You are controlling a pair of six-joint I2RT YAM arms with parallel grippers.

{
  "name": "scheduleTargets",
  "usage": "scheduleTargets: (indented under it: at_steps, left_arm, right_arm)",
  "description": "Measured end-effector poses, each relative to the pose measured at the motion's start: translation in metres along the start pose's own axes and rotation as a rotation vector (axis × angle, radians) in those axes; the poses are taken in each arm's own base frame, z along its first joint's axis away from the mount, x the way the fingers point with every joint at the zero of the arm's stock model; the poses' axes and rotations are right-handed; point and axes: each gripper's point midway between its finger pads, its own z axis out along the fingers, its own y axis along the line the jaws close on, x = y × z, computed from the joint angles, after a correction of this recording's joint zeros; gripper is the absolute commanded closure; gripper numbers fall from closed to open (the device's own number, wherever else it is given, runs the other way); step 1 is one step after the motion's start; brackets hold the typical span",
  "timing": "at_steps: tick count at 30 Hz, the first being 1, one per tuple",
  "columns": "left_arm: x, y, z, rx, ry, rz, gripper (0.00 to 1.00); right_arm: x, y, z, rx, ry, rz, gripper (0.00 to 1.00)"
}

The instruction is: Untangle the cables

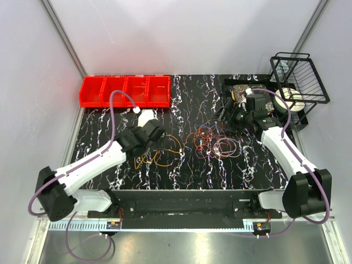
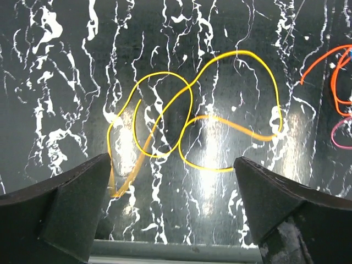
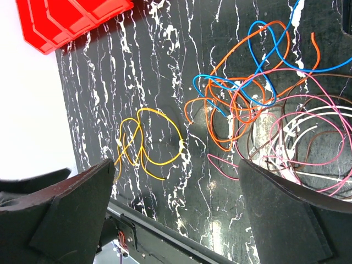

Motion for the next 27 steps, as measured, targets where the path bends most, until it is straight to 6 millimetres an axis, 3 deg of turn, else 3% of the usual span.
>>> scheduleTargets:
  at_steps: [6, 17, 27]
  left_arm:
    - [0.002, 0.004, -0.005, 0.017, -0.018, -0.002, 0.01]
    - [0.042, -0.017, 0.064, -0.054, 0.084, 0.139, 0.01]
    - [0.064, -0.013, 0.099, -0.117, 0.141, 0.148, 0.01]
  right_arm:
    - [0.003, -0.004, 0.006, 0.005, 0.019, 0.008, 0.00]
    - [0.007, -0.005, 0.008, -0.004, 0.032, 0.008, 0.00]
    - [0.009, -0.008, 0.009, 0.000, 0.039, 0.008, 0.01]
